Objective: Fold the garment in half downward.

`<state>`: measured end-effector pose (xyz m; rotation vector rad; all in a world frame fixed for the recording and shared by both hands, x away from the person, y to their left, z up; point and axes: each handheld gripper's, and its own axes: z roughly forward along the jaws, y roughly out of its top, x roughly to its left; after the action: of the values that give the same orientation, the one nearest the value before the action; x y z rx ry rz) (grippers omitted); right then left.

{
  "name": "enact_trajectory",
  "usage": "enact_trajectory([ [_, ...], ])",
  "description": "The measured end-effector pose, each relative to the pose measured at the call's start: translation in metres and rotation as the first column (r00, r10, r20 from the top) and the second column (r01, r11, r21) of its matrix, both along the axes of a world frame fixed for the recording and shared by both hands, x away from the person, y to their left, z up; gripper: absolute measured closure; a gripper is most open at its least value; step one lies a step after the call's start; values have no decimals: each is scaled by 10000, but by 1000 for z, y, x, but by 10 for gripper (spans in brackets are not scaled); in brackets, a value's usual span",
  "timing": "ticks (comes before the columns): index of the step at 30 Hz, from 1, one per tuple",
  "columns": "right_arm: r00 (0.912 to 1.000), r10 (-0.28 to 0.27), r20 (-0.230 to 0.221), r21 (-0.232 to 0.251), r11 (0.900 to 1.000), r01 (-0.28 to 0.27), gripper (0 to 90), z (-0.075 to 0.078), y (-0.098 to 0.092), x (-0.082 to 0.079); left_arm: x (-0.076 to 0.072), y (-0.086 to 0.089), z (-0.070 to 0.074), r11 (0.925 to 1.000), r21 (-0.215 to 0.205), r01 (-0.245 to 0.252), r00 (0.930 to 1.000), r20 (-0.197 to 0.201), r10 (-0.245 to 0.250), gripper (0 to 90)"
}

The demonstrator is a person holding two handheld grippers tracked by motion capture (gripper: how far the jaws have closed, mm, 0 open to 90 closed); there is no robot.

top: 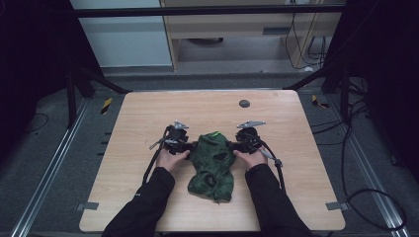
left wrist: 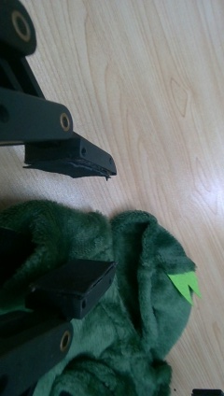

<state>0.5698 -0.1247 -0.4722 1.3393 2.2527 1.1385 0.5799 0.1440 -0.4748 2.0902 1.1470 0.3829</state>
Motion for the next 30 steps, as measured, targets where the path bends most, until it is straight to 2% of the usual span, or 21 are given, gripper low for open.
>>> enact_trajectory([
  [6,9994,122,-334,-189,9997,-128,472,-8,2,2,1,0,-9,10000,17,26,9992,-406,-25,499],
  [12,9971,239,-717,-333,9991,-264,523,-15,4,2,0,0,-14,10000,20,54,9976,-685,-52,570],
  [30,9920,612,-1103,-414,9970,-661,826,-19,9,-1,-5,-8,-14,9995,243,193,9972,-722,-175,829],
])
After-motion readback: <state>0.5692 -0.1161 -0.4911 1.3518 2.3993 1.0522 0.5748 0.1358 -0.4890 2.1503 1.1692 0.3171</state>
